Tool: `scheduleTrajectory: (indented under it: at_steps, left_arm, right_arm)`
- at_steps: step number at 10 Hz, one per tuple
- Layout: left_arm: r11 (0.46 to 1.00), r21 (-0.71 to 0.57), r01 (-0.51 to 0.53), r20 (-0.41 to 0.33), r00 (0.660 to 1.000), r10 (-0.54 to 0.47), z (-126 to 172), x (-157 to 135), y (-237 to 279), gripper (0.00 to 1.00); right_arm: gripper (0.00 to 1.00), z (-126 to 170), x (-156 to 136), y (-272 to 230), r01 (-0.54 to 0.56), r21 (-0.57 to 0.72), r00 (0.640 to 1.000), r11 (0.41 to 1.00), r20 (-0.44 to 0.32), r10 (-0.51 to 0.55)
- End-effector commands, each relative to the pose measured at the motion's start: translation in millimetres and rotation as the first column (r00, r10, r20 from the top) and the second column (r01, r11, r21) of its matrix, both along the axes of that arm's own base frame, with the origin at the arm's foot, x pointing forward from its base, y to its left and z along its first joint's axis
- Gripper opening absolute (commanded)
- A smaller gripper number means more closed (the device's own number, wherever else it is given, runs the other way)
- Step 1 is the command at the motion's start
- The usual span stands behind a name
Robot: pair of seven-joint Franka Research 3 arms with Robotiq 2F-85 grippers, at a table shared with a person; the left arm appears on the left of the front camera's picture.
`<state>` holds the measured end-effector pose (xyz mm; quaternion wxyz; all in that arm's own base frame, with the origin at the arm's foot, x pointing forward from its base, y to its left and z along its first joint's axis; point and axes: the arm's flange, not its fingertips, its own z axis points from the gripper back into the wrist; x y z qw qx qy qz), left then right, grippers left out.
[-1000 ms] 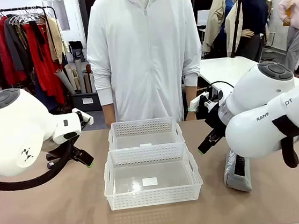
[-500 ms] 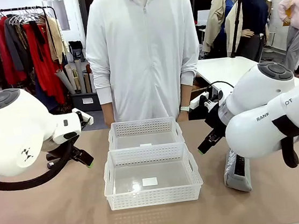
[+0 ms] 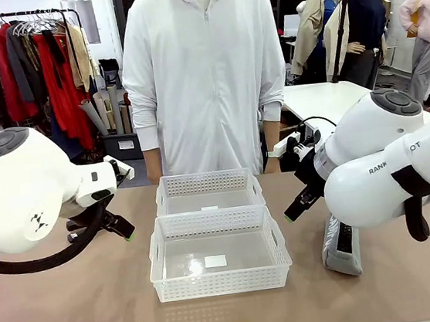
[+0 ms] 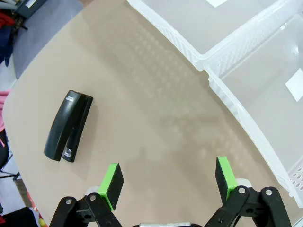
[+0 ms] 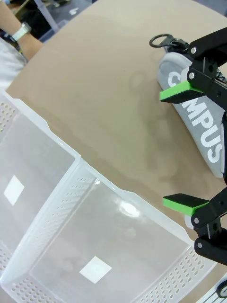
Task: Distribute items into two baskets.
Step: Pick up the Pencil pouch that the person points to.
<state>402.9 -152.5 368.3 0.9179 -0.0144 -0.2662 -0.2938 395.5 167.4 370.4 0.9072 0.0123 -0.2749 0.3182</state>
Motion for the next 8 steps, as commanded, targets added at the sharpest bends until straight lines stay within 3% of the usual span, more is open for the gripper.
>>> scheduleTrajectory:
  at_steps: [1,3,5,8]
  left_arm:
    - [1.0,0.0,0.0,0.0,1.0,0.0,0.0,0.0,0.0,1.0]
    - [0.999,-0.038,-0.011,0.007,1.0,0.012,23.5,4.2,7.7,1.0]
    - [0.995,-0.098,-0.017,-0.035,0.999,0.013,43.9,14.6,18.5,1.0]
    - [0.988,-0.15,-0.038,-0.188,0.982,0.009,94.4,39.8,50.0,1.0]
  right_arm:
    - [1.0,0.0,0.0,0.0,0.0,0.0,1.0,1.0,0.0,0.0]
    - [1.0,25.2,2.2,0.6,-0.006,0.028,1.0,1.0,0.003,0.006]
    - [1.0,50.2,7.6,-2.1,-0.015,0.087,1.0,0.996,-0.02,0.017]
    - [1.0,93.0,19.8,-24.3,0.021,0.17,0.996,0.985,-0.09,-0.006]
